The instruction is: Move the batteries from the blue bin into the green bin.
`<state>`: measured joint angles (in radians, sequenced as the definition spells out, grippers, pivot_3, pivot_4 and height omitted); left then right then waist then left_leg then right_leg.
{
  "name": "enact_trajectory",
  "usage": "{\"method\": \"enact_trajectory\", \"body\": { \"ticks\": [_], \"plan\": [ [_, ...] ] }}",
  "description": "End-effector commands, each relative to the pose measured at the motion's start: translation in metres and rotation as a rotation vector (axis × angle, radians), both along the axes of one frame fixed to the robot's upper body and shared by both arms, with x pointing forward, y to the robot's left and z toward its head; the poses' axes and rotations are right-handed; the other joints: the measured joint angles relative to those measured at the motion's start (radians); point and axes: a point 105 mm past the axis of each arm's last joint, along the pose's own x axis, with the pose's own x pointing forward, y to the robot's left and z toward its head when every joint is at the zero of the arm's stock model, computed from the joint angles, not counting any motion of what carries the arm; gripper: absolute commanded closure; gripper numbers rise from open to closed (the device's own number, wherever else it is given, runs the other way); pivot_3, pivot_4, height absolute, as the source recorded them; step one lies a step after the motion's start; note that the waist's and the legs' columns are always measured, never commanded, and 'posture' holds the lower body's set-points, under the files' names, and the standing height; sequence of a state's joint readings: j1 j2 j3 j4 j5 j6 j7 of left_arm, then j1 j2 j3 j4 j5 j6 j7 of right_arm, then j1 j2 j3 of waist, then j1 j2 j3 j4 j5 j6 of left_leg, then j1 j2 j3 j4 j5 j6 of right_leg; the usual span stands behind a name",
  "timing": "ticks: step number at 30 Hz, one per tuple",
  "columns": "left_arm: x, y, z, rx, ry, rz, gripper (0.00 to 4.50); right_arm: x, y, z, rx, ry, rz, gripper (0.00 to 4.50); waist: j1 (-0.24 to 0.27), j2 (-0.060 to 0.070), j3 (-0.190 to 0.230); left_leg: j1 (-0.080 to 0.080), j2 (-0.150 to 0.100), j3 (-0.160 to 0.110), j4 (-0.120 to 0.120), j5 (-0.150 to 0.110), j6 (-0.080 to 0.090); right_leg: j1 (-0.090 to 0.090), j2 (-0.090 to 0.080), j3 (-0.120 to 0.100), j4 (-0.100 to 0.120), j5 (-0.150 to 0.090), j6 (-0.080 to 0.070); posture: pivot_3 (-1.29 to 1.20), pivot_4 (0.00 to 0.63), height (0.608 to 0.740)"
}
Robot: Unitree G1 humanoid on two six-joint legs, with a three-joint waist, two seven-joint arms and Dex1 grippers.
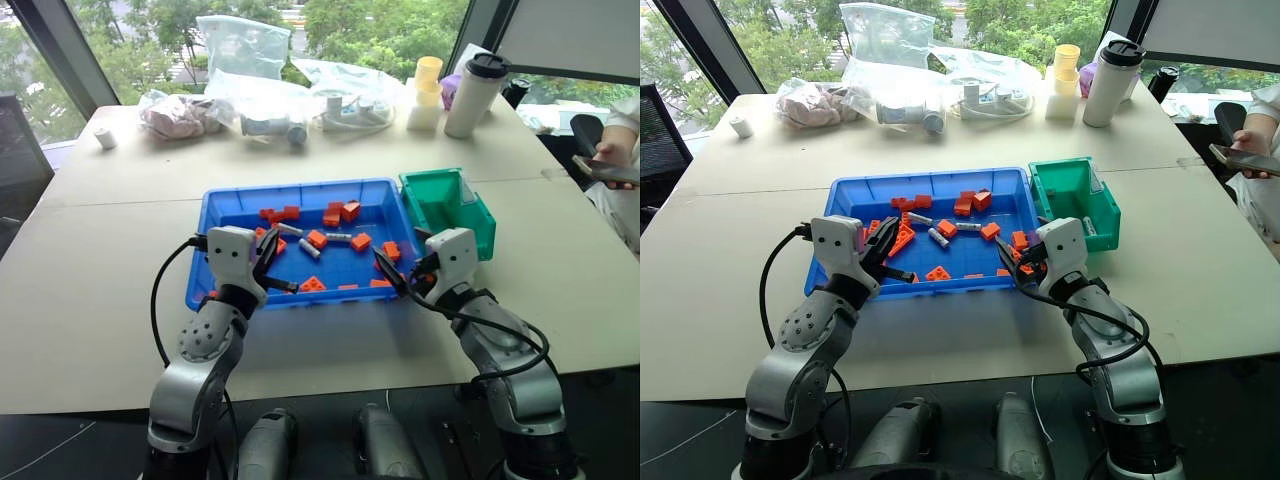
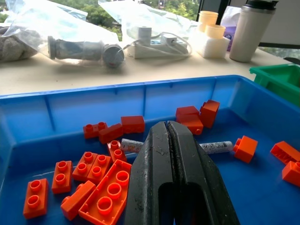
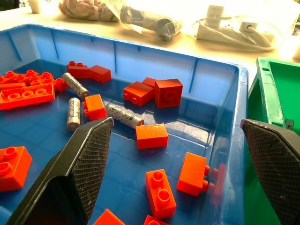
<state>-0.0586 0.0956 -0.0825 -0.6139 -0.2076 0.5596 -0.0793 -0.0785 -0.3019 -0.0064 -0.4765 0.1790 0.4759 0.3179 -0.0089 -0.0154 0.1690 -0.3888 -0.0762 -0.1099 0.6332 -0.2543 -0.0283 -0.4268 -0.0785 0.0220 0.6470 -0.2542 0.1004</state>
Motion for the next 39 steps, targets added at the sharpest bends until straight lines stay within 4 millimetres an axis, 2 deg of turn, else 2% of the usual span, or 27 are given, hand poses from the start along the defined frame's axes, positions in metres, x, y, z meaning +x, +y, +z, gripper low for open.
{"method": "enact_trajectory", "body": {
  "ticks": [1, 9, 12, 16, 20, 22, 24, 28, 30, 32, 34, 39],
  "plan": [
    [-0.006, -0.001, 0.015, -0.015, -0.061, 0.0, 4.5, -0.005, 0.002, 0.012, -0.009, -0.048, 0.011, 0.06, 0.0, 0.0, 0.0, 0.0, 0.0, 0.0, 0.0, 0.0, 0.0, 0.0, 0.0, 0.0, 0.0, 0.0, 0.0, 0.0, 0.15, 0.74],
    [-0.006, 0.002, 0.015, 0.001, -0.058, 0.001, 4.5, -0.005, 0.001, 0.011, -0.048, -0.063, 0.033, 0.06, 0.0, 0.0, 0.0, 0.0, 0.0, 0.0, 0.0, 0.0, 0.0, 0.0, 0.0, 0.0, 0.0, 0.0, 0.0, 0.0, 0.15, 0.74],
    [-0.005, 0.01, 0.021, 0.02, -0.089, 0.027, 4.5, -0.008, 0.01, 0.015, -0.067, -0.077, 0.13, 0.06, -0.001, 0.0, 0.0, 0.0, 0.0, 0.0, 0.0, 0.0, 0.0, 0.0, 0.0, 0.0, 0.0, 0.0, 0.0, 0.0, 0.15, 0.74],
    [-0.003, 0.026, 0.028, 0.056, -0.096, 0.004, 4.5, -0.005, 0.018, 0.037, -0.057, -0.087, 0.257, 0.06, -0.003, 0.0, 0.0, 0.0, 0.001, 0.0, 0.0, 0.0, 0.0, 0.0, 0.001, 0.0, 0.0, 0.0, 0.0, 0.0, 0.15, 0.74],
    [0.0, 0.039, 0.056, 0.146, -0.133, -0.168, 4.5, 0.004, 0.032, 0.064, -0.049, -0.062, 0.428, 0.06, -0.003, 0.0, 0.001, 0.0, 0.001, -0.001, 0.001, 0.0, 0.0, 0.0, 0.001, -0.001, 0.0, 0.0, 0.0, 0.0, 0.15, 0.74],
    [0.001, 0.045, 0.063, 0.186, -0.126, -0.214, 4.5, 0.008, 0.036, 0.07, -0.046, -0.034, 0.47, 0.06, -0.002, 0.0, 0.001, 0.0, 0.001, -0.001, 0.0, 0.0, 0.0, 0.0, 0.001, -0.002, 0.0, 0.0, 0.0, 0.0, 0.15, 0.74],
    [0.001, 0.058, 0.07, 0.231, -0.112, -0.269, 4.5, 0.014, 0.048, 0.075, -0.093, -0.022, 0.531, 0.06, -0.003, 0.0, 0.001, 0.0, 0.0, -0.001, 0.0, 0.0, 0.0, 0.001, 0.001, -0.002, -0.002, 0.0, 0.0, 0.0, 0.15, 0.74],
    [0.011, 0.089, 0.081, 0.294, -0.031, -0.331, 4.5, 0.044, 0.079, 0.072, -0.25, 0.06, 0.674, 0.06, -0.014, 0.0, 0.001, 0.0, 0.001, 0.0, -0.001, 0.0, 0.0, -0.001, 0.001, -0.002, 0.0, 0.0, 0.0, 0.0, 0.15, 0.74],
    [0.008, 0.099, 0.079, 0.286, 0.009, -0.35, 4.5, 0.048, 0.099, 0.069, -0.286, 0.103, 0.754, 0.06, -0.021, 0.0, 0.001, 0.001, 0.001, 0.0, -0.001, 0.0, 0.0, -0.001, 0.001, -0.002, 0.0, 0.0, -0.001, 0.0, 0.15, 0.74],
    [0.004, 0.105, 0.073, 0.305, 0.036, -0.357, 4.5, 0.05, 0.116, 0.067, -0.301, 0.11, 0.823, 0.06, -0.026, 0.0, 0.001, 0.0, 0.001, -0.001, -0.003, 0.0, 0.0, -0.001, 0.001, -0.002, -0.001, 0.0, -0.001, 0.0, 0.15, 0.74],
    [0.004, 0.108, 0.073, 0.313, 0.032, -0.331, 4.5, 0.057, 0.131, 0.057, -0.358, 0.125, 0.86, 0.06, -0.03, 0.0, 0.001, -0.001, 0.001, -0.001, -0.003, 0.001, -0.002, -0.002, -0.001, -0.002, -0.001, 0.0, 0.0, 0.0, 0.15, 0.74],
    [-0.001, 0.105, 0.075, 0.304, 0.018, -0.333, 4.5, 0.081, 0.149, 0.034, -0.444, 0.166, 0.833, 0.06, -0.028, -0.001, 0.001, -0.003, -0.001, -0.001, -0.001, 0.001, -0.002, -0.004, -0.003, -0.001, -0.001, 0.0, 0.0, 0.0, 0.15, 0.74]
  ]
}}
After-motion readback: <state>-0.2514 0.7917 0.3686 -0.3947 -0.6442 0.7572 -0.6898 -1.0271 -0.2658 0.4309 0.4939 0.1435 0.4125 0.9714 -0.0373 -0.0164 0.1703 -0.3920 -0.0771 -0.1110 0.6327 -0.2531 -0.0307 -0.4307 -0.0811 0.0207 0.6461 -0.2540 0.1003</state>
